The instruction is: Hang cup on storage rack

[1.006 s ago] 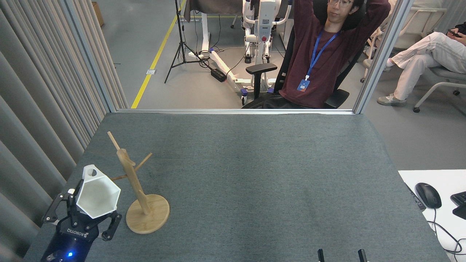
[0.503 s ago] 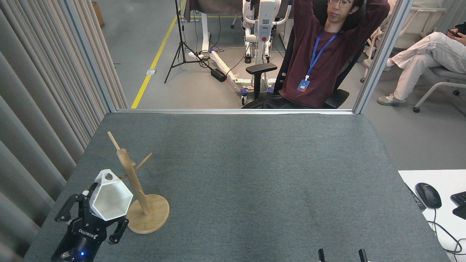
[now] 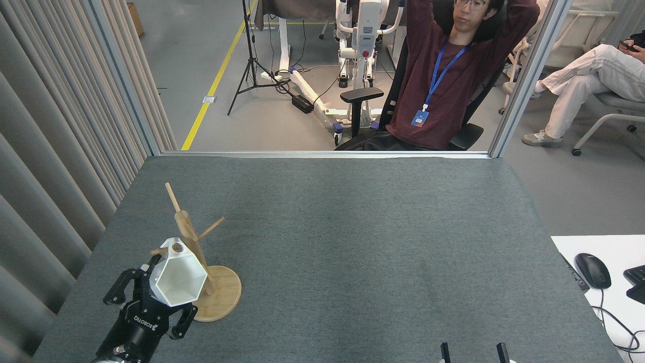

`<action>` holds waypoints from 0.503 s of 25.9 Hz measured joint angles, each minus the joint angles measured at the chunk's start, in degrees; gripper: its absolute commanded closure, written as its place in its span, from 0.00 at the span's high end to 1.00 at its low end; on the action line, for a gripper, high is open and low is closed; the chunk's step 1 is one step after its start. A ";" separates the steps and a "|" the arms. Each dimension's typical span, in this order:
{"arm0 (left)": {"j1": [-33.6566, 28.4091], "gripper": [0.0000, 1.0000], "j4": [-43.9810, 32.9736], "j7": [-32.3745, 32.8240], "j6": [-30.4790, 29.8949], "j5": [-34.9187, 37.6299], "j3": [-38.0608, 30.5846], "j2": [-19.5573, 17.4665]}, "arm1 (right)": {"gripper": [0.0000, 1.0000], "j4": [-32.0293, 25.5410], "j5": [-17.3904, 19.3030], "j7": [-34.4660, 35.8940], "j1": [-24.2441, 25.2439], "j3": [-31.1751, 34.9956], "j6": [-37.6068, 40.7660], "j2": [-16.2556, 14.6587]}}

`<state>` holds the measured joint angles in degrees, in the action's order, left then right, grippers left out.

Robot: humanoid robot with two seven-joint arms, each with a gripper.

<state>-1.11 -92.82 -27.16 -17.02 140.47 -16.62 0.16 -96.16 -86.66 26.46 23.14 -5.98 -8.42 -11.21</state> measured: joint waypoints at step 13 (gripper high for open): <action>-0.96 1.00 0.37 -0.01 -0.18 -0.51 0.01 2.16 | 0.99 0.00 0.00 0.25 0.21 1.16 1.20 0.19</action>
<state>-2.07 -92.44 -27.18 -17.20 139.95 -16.62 2.32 -96.15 -86.66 26.72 23.35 -4.82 -7.21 -11.02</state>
